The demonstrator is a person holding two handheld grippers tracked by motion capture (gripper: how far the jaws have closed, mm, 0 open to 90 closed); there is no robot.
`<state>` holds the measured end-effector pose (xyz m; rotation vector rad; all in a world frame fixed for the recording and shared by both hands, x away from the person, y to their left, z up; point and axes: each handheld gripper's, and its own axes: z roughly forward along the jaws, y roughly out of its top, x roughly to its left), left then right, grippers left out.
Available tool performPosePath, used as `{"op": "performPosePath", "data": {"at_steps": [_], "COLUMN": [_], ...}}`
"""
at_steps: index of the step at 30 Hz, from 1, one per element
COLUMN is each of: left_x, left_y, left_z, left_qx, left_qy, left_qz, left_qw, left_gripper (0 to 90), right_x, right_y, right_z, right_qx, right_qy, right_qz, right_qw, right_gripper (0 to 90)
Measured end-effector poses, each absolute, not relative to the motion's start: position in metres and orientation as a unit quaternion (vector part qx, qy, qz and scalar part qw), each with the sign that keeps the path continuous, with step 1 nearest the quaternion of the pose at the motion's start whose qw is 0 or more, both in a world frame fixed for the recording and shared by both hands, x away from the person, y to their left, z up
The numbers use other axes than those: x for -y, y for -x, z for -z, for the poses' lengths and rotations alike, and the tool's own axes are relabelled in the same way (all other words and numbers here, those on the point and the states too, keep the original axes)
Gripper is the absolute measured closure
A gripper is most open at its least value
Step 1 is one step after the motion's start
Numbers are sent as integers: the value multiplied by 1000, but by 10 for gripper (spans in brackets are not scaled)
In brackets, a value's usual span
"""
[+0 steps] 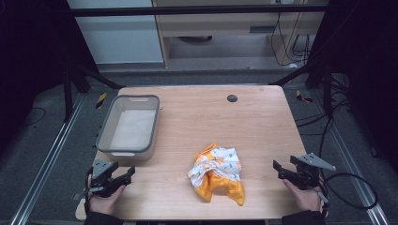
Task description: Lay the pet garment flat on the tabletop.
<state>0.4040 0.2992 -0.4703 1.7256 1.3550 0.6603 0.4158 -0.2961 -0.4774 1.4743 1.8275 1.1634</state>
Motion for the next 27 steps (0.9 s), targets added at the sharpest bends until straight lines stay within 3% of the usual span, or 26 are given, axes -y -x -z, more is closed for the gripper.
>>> {"op": "performPosePath", "data": {"at_steps": [9, 27], "left_x": [-275, -229], "left_y": [-392, -407], "left_z": [464, 441], "left_qx": [-489, -435], "left_qy": [-722, -746], "left_qz": [-241, -220], "left_qw": [427, 453], "left_gripper": [379, 392], "right_x": [277, 253], "right_y": [-412, -424], "right_z": [470, 440], "right_qx": [-704, -725], "right_qy": [-502, -455], "right_qz": [-443, -465], "right_qw": [235, 227], "right_gripper": [325, 369]}}
